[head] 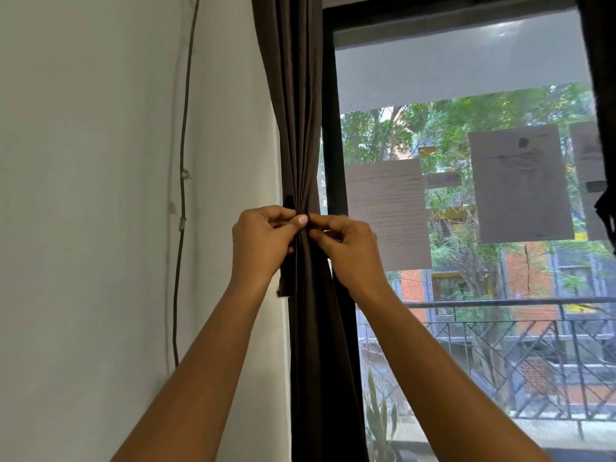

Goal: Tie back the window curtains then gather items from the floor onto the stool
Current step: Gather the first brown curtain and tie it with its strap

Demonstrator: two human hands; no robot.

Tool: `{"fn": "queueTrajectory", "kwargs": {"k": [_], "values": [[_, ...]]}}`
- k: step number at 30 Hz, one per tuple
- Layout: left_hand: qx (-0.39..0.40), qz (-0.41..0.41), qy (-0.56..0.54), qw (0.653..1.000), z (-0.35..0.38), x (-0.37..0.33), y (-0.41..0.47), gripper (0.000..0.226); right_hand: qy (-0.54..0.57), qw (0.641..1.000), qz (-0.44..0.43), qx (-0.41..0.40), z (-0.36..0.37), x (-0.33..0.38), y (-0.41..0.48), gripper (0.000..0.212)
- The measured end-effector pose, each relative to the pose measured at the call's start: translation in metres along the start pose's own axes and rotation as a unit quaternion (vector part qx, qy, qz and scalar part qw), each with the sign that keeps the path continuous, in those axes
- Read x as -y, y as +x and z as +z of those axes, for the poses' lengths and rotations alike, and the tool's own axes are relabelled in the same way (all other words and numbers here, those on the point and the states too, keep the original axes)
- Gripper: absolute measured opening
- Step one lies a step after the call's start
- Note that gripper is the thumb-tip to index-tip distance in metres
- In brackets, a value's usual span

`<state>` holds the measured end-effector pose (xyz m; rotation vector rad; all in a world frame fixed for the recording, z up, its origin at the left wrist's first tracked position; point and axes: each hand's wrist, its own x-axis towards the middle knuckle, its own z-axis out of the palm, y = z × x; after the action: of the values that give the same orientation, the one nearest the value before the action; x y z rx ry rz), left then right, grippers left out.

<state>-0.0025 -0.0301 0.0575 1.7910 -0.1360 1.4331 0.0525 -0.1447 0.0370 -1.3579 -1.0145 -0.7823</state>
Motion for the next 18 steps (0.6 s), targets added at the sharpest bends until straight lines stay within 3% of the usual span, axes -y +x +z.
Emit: {"fn": "queueTrajectory", "kwargs": {"k": [7, 12, 14, 17, 18], "values": [[0.045, -0.05, -0.039, 0.997, -0.003, 0.003, 0.005, 0.023, 0.014, 0.998, -0.013, 0.053, 0.004, -0.012, -0.003, 0.032], [0.044, -0.049, -0.001, 0.998, -0.002, 0.01, 0.017, 0.021, 0.016, 0.984, 0.004, 0.18, -0.005, -0.025, 0.007, 0.033], [0.034, -0.045, 0.017, 0.998, -0.003, 0.015, 0.019, 0.017, 0.04, 0.988, 0.027, 0.146, -0.008, -0.032, 0.011, 0.031], [0.032, -0.033, 0.036, 0.998, -0.01, 0.021, 0.021, 0.014, 0.044, 0.993, 0.11, 0.007, -0.003, -0.046, 0.02, 0.026], [0.038, -0.037, 0.029, 0.998, -0.013, 0.022, 0.021, 0.012, 0.047, 0.988, 0.145, -0.003, 0.001, -0.051, 0.026, 0.028]]}}
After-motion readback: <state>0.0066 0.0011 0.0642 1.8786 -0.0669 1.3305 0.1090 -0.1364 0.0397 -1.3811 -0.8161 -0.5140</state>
